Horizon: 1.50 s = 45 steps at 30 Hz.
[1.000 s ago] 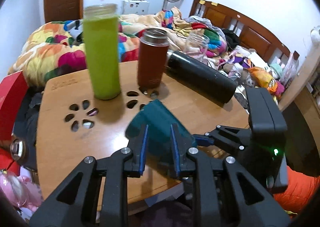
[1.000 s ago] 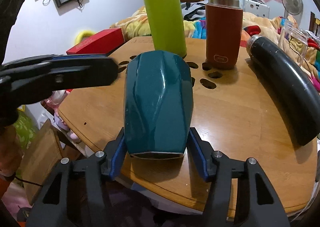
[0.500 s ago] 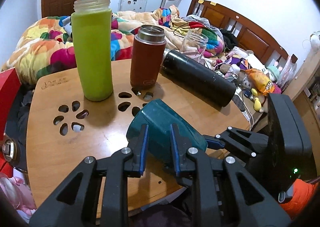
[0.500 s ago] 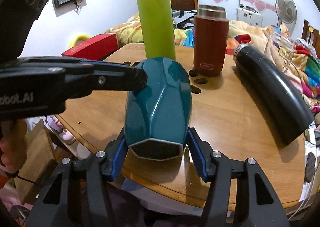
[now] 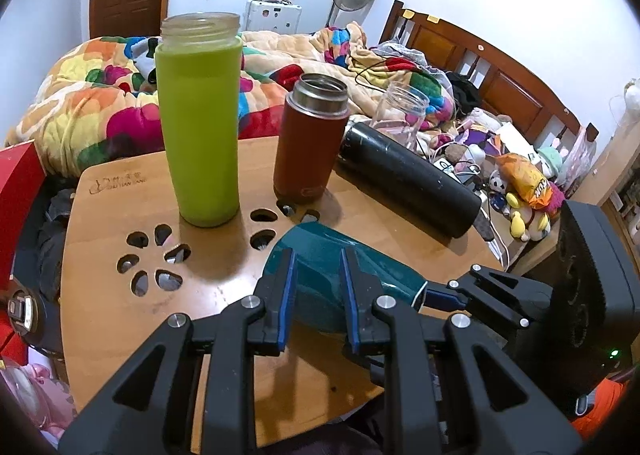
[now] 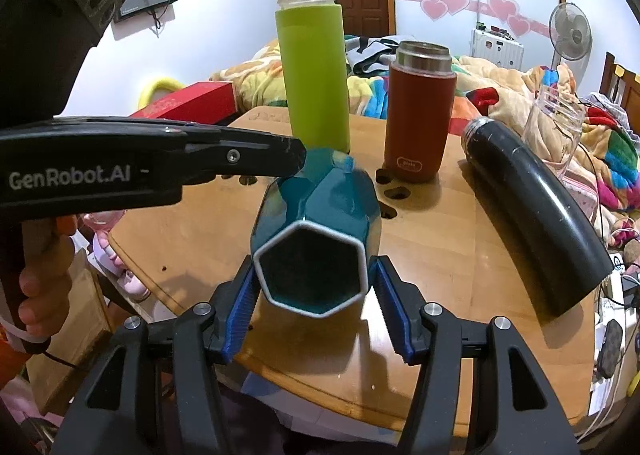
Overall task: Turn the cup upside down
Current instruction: 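Rotate the teal cup with the right tool until its rim faces down, then lower the teal cup onto the table and open the right tool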
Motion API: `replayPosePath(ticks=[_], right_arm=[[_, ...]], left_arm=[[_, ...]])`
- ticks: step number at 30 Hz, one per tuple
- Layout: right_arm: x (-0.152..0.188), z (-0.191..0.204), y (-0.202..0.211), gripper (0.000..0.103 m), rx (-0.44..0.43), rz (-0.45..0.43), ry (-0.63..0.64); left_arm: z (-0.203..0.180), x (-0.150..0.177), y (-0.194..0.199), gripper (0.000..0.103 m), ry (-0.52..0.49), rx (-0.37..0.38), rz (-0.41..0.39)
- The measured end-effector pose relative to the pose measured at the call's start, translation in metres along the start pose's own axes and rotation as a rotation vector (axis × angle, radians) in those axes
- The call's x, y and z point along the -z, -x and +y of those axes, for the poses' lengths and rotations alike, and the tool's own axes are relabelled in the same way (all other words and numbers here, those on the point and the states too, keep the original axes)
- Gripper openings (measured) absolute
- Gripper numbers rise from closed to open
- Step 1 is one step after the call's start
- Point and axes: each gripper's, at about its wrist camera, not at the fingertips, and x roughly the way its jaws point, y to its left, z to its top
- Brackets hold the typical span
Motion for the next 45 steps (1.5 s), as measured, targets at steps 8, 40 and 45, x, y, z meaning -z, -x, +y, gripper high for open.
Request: replayPosePath(ticks=[8, 40, 45], right_arm=[[-0.008, 0.0, -0.003, 0.053, -0.007, -0.022, 0.005], [-0.033, 0.0, -0.005, 0.052, -0.01, -0.053, -0.004], [-0.036, -0.008, 0.017, 0.052, 0.014, -0.082, -0.036]], left_arm=[[0.011, -0.011, -0.005, 0.021, 0.002, -0.005, -0.012], [0.035, -0.012, 0.002, 0.014, 0.078, -0.1, -0.03], [0.022, -0.013, 0.029, 0.015, 0.061, -0.129, -0.086]])
